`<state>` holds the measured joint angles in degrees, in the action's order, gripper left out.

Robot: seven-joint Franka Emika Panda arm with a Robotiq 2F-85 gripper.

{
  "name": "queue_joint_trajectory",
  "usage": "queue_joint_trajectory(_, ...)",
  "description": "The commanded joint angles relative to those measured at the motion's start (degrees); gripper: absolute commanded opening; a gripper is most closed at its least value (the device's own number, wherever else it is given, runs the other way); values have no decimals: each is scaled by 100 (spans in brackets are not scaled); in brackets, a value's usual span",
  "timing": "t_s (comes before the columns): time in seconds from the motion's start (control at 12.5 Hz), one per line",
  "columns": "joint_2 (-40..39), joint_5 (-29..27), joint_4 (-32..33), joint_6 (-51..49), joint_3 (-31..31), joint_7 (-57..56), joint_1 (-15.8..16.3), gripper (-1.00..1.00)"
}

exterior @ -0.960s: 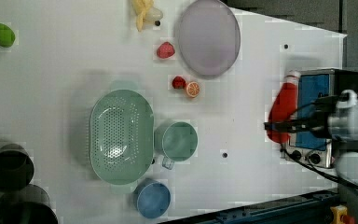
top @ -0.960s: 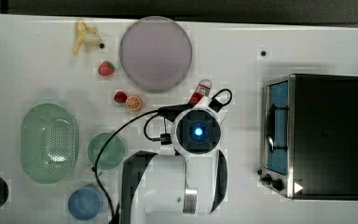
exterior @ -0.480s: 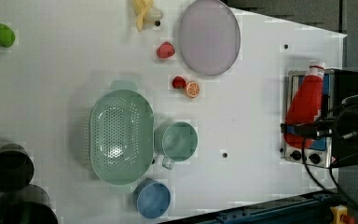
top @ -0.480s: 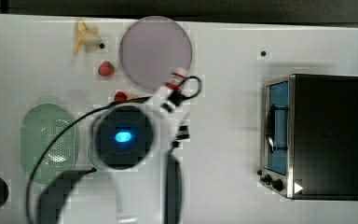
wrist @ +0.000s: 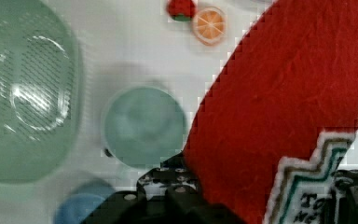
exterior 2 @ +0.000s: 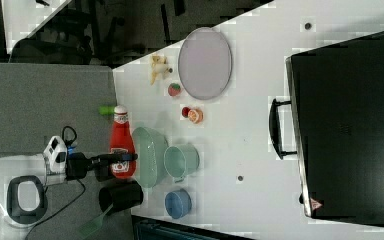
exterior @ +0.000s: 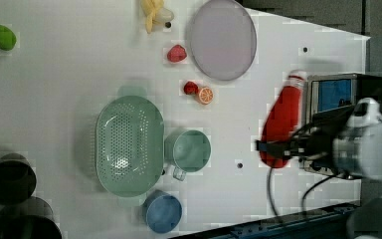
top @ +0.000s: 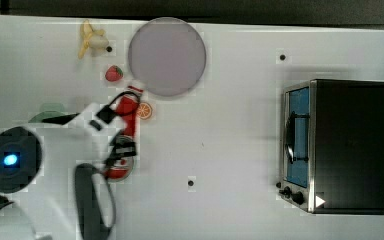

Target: Pick Ketchup from the table and place it in strainer.

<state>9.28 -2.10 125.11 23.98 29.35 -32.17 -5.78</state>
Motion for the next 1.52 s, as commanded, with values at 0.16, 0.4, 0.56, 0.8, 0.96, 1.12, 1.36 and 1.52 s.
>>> queue_joint_trajectory(0.16,-460,-8,-12,837,711,1643,128,26)
queue_joint_trajectory(0.4,-1143,-6,-9,1528,1220,2798,148,26)
queue_joint_trajectory(0.56,-1680,15,8,2126,1490,3395,184,26)
queue_joint_trajectory(0.8,-2442,226,84,2827,1606,3729,398,26)
queue_joint_trajectory(0.96,-2918,386,82,3330,1571,3729,526,26)
queue_joint_trajectory(1.12,-3310,421,82,3691,1518,3729,581,26)
queue_joint_trajectory(1.36,-3629,729,71,3747,1339,3730,707,73)
queue_joint_trajectory(1.52,-3548,725,12,3809,1360,3844,702,100)
